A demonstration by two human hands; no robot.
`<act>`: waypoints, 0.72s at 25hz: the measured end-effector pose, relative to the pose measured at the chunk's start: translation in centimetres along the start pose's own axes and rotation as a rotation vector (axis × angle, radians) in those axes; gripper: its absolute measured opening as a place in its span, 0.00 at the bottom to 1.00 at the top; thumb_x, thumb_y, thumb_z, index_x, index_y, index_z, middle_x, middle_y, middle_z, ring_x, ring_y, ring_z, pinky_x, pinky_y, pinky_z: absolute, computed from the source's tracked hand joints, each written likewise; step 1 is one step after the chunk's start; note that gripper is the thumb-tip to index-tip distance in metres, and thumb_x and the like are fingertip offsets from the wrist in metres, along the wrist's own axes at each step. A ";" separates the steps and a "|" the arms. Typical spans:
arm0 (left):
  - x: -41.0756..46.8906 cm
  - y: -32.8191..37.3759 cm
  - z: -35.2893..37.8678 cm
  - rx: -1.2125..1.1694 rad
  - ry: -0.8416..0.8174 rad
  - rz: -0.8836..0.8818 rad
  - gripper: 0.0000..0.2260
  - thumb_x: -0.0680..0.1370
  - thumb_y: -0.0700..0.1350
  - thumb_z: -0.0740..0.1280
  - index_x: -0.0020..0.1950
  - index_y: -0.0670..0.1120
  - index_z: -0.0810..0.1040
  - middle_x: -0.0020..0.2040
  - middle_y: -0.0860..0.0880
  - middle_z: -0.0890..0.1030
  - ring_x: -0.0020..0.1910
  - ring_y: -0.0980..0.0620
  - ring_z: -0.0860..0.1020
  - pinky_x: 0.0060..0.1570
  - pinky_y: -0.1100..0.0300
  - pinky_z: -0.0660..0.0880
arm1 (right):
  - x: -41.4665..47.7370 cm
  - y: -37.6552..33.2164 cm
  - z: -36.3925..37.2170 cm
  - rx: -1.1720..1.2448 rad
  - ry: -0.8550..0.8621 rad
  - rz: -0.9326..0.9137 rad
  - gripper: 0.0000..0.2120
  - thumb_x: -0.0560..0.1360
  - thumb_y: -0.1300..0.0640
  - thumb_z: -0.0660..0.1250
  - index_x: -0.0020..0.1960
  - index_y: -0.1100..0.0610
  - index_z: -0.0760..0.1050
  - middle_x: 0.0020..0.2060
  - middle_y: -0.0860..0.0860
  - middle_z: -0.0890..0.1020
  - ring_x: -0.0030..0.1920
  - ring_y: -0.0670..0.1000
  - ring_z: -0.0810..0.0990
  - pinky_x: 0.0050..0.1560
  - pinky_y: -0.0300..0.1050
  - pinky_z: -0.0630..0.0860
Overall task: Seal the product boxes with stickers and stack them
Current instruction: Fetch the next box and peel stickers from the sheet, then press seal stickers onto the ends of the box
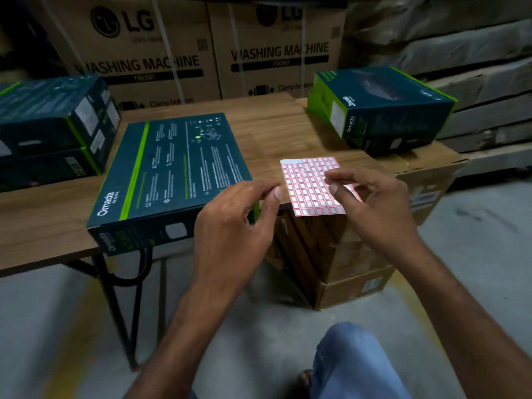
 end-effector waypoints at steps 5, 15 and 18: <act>2.1 0.4 2.9 -0.049 -0.055 -0.108 0.10 0.82 0.48 0.70 0.58 0.47 0.87 0.53 0.54 0.87 0.50 0.57 0.85 0.50 0.52 0.82 | 0.8 1.4 -0.2 -0.249 -0.317 -0.098 0.22 0.74 0.54 0.77 0.66 0.42 0.80 0.67 0.41 0.79 0.68 0.41 0.70 0.69 0.51 0.70; 1.2 -0.6 7.0 0.092 -0.288 -0.357 0.11 0.84 0.58 0.64 0.63 0.56 0.79 0.40 0.52 0.86 0.39 0.49 0.86 0.48 0.47 0.81 | 0.4 4.0 -0.9 -0.242 -0.252 -0.109 0.21 0.73 0.56 0.74 0.65 0.44 0.81 0.65 0.40 0.81 0.63 0.35 0.65 0.64 0.49 0.70; 0.6 -0.7 7.4 0.110 -0.290 -0.432 0.09 0.83 0.59 0.64 0.61 0.57 0.72 0.40 0.52 0.85 0.40 0.49 0.85 0.49 0.47 0.80 | -0.3 4.2 -0.5 -0.253 -0.308 -0.103 0.23 0.72 0.57 0.74 0.66 0.43 0.80 0.66 0.39 0.79 0.64 0.35 0.64 0.68 0.51 0.68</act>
Point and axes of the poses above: each hand's wrist, its own x-axis towards the middle knuckle, its own z-axis out of the palm, y = z × x, the point moved 3 cm from there along x, towards the middle knuckle
